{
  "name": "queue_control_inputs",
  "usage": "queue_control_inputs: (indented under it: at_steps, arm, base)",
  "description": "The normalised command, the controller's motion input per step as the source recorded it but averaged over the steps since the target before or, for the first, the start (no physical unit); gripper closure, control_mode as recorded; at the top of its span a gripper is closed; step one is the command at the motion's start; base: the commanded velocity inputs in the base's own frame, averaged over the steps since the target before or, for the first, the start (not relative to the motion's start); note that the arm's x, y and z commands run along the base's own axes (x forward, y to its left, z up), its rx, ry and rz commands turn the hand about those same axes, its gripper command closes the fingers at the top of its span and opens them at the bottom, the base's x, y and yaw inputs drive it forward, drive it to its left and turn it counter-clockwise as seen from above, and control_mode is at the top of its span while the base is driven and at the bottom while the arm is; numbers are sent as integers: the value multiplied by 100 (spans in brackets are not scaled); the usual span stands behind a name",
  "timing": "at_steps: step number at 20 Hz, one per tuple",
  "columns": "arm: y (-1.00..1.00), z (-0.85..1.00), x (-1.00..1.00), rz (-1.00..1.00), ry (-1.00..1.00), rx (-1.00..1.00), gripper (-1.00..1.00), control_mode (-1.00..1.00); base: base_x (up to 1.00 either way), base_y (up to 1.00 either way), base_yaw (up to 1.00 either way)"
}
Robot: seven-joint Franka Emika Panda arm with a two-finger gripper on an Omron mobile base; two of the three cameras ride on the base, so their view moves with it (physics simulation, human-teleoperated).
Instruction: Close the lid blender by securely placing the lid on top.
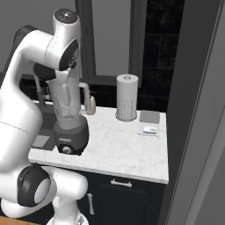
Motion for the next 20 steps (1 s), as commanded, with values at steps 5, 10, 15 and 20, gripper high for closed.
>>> queue_control_inputs:
  at_steps: [5,10,15,20]
  arm:
    - [0,-3,0,0,15,0,100,-100]
    - [4,-3,0,0,17,0,100,-100]
    - [-1,-1,-27,0,2,0,100,-100]
    - [-1,0,-57,0,0,0,100,-100]
  base:
    - [0,0,0]
    - [0,0,0]
    - [0,0,0]
    - [0,0,0]
